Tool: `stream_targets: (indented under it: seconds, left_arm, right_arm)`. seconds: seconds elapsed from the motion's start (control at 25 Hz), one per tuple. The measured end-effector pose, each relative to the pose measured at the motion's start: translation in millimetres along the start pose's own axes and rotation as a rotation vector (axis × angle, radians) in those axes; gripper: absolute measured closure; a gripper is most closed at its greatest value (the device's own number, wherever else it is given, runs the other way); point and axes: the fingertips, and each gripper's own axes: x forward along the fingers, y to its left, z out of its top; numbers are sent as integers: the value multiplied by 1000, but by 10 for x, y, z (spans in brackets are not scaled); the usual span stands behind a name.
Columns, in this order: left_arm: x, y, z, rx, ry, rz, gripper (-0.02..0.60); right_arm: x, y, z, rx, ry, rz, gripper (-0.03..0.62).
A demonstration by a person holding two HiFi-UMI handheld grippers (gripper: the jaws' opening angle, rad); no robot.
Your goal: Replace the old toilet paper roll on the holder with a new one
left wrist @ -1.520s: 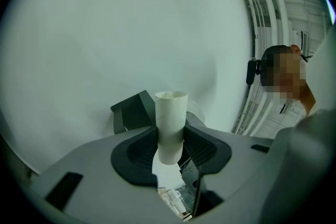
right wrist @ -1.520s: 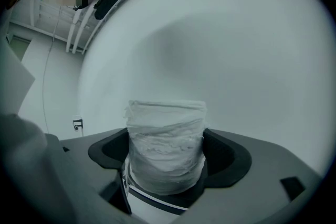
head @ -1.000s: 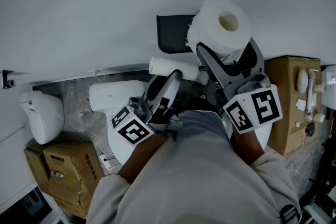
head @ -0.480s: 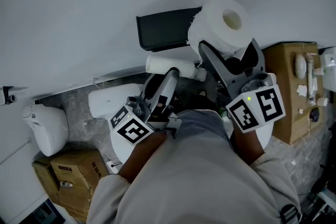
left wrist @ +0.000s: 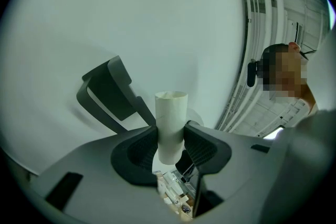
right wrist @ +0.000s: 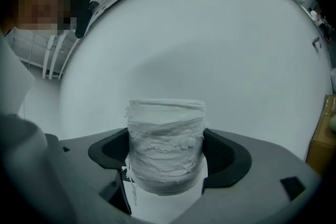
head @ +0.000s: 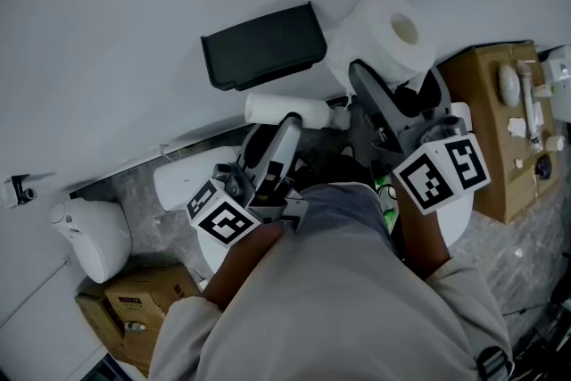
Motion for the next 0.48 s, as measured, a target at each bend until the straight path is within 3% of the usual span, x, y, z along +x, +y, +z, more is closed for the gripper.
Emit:
stream_targets:
  seconds: [0.2, 0.48]
  left_arm:
    - [23, -3, -35, -17, 27, -11, 422]
    - [27, 13, -81, -21, 47, -12, 422]
  right_arm:
    - [-54, -114, -93, 55, -13, -35, 169]
    - [19, -311, -413, 265, -1, -48, 169]
